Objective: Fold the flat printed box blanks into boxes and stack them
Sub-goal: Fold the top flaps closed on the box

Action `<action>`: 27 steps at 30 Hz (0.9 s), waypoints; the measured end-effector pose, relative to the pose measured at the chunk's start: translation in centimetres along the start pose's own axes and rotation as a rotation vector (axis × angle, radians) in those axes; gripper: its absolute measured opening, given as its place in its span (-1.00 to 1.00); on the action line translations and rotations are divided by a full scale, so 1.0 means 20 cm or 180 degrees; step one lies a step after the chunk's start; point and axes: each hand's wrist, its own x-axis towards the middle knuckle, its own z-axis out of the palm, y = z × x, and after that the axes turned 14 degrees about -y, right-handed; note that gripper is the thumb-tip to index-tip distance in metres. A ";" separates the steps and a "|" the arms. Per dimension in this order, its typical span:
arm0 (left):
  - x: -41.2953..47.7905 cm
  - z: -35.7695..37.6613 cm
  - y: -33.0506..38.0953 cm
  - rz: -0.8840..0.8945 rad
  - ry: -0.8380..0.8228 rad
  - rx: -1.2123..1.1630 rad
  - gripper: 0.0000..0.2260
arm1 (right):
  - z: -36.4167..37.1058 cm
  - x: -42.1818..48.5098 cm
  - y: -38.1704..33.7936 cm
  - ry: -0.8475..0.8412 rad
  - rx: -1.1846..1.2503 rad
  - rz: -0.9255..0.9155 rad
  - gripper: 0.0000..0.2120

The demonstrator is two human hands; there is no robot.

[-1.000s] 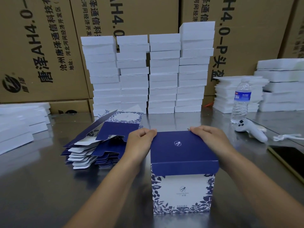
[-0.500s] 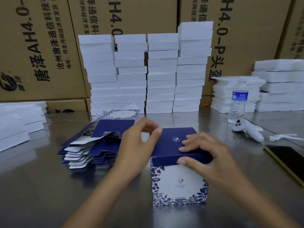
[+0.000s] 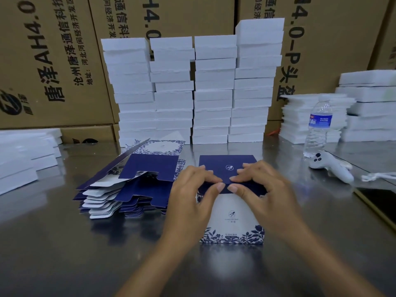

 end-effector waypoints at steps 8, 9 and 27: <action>0.05 0.05 -0.06 -0.0009 0.0217 -0.0134 -0.93 | 0.03 0.05 0.04 0.0167 -0.0385 0.0012 -0.86; 0.05 0.05 -0.06 -0.0027 0.0241 -0.0152 -0.94 | 0.04 0.05 0.04 0.0180 -0.0394 0.0015 -0.86; 0.04 -0.01 -0.07 -0.0121 0.0038 -0.0499 -0.81 | 0.04 0.00 0.04 0.0339 0.0257 0.0225 -0.79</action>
